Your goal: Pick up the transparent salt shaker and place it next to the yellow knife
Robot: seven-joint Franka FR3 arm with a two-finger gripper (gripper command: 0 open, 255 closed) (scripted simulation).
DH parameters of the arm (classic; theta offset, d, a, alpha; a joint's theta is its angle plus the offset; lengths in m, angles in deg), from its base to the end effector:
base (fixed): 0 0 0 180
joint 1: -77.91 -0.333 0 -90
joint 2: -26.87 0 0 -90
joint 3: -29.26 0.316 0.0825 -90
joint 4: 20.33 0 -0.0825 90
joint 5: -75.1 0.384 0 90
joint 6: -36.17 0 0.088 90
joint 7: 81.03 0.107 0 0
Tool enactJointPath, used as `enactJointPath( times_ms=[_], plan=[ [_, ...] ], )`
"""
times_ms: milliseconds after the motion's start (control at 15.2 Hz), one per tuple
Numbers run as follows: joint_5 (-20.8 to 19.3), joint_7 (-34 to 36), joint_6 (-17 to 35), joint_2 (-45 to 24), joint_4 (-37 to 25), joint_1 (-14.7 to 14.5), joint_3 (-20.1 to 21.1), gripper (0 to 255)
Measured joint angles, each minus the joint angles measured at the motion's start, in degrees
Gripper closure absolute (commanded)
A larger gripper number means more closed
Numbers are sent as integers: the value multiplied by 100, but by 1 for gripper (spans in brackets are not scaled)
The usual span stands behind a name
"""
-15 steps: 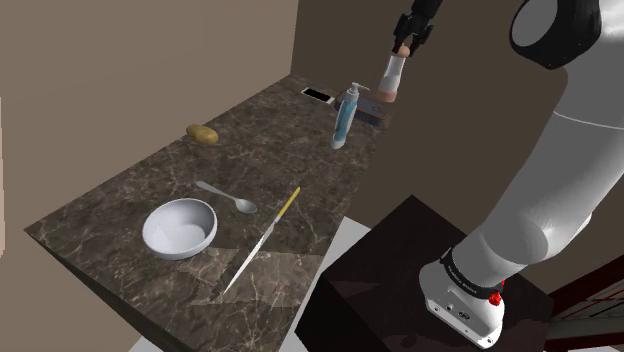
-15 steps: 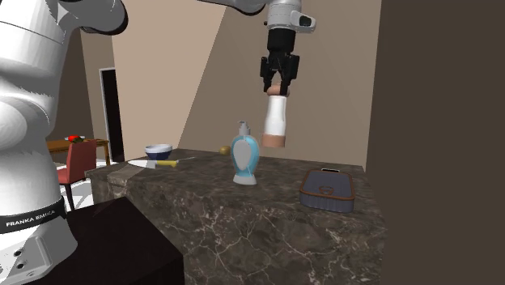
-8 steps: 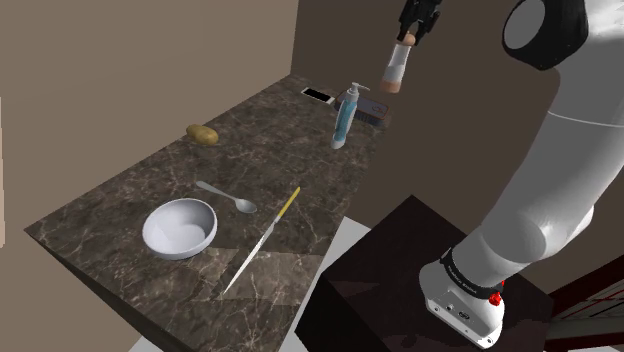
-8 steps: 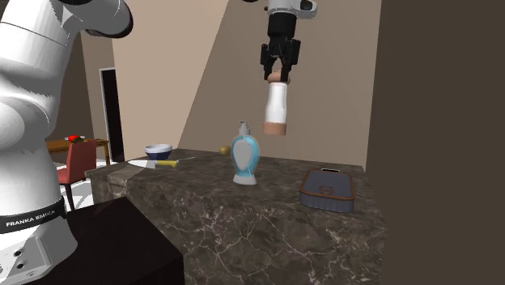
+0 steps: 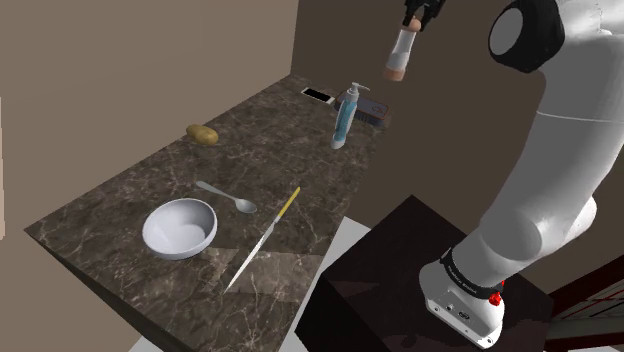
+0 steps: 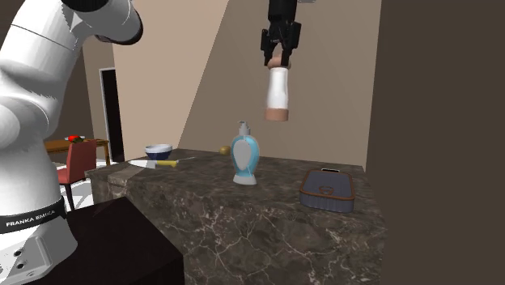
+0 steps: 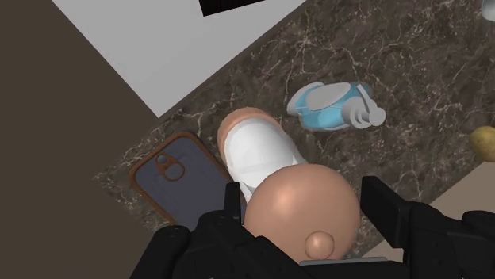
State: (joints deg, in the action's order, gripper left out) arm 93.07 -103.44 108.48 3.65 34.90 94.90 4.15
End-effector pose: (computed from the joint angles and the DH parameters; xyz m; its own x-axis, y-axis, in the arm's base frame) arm 0.5367 -0.3318 0.6495 0.9729 -0.2307 -0.0153 -0.2303 -0.9609 -0.1540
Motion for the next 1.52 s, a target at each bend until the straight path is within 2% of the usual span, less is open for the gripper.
enactJointPath(
  times_ms=[66, 132, 462, 660, 990, 1518],
  plan=[
    [37, 4, -113, -71, -182, 53, 4, 255],
    [-23, 53, -56, 74, 14, -52, 2, 255],
    [-553, 554, 555, 1326, 1706, -840, 101, 255],
    [-830, 942, 815, 2024, 2547, -1172, 267, 255],
    [-1144, 1660, 1127, 3043, 3708, -1548, 670, 255],
    [-1243, 2793, 1383, 4168, 4916, -1917, 1427, 255]
  ],
)
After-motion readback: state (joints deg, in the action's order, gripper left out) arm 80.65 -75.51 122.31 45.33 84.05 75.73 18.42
